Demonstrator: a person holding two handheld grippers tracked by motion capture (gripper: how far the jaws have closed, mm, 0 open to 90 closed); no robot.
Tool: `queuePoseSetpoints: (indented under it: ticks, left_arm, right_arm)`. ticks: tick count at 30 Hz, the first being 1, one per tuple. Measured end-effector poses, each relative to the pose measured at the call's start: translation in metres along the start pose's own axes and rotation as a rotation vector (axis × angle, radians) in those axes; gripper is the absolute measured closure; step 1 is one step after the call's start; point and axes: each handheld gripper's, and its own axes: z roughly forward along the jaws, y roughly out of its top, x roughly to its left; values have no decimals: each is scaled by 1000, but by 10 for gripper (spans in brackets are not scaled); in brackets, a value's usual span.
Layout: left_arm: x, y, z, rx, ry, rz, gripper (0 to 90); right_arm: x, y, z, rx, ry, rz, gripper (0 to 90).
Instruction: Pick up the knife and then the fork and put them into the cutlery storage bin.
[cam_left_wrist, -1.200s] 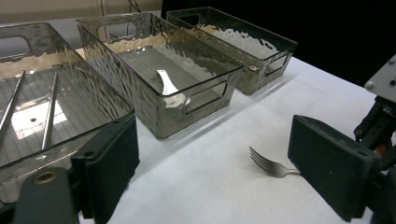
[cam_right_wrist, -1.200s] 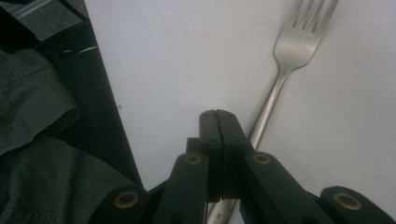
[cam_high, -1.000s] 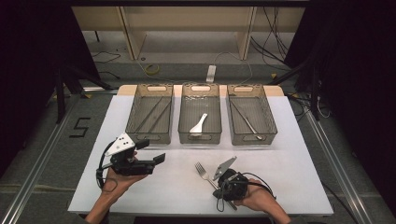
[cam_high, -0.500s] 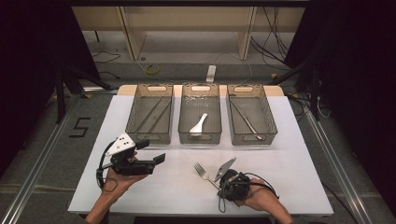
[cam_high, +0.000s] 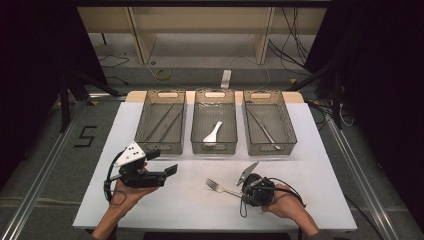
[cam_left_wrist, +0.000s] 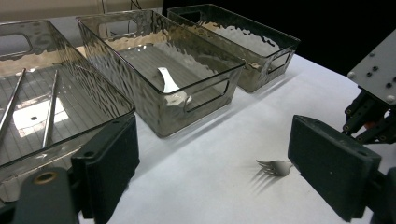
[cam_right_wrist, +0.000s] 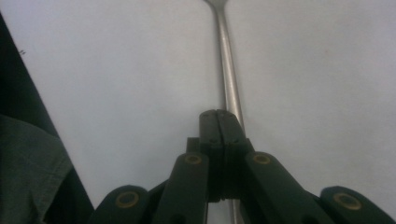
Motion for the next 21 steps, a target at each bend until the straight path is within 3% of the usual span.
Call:
queuePoseSetpoints:
  ticks: [8,10,15,21]
  left_arm:
    - [1,0,0,-3,1,-2,159]
    - [1,0,0,-2,1,-3,159]
    - [0,0,1,2,1,-1,159]
    - [1,0,1,-1,0,-3,159]
  right_arm:
    - [-5,5,-2,22,-3,5,900]
    - [-6,8,-7,-9,8,7,898]
    - [-8,18,-16,7,-1,-4,657]
    - [-13,25,-8,36,-5,6,508]
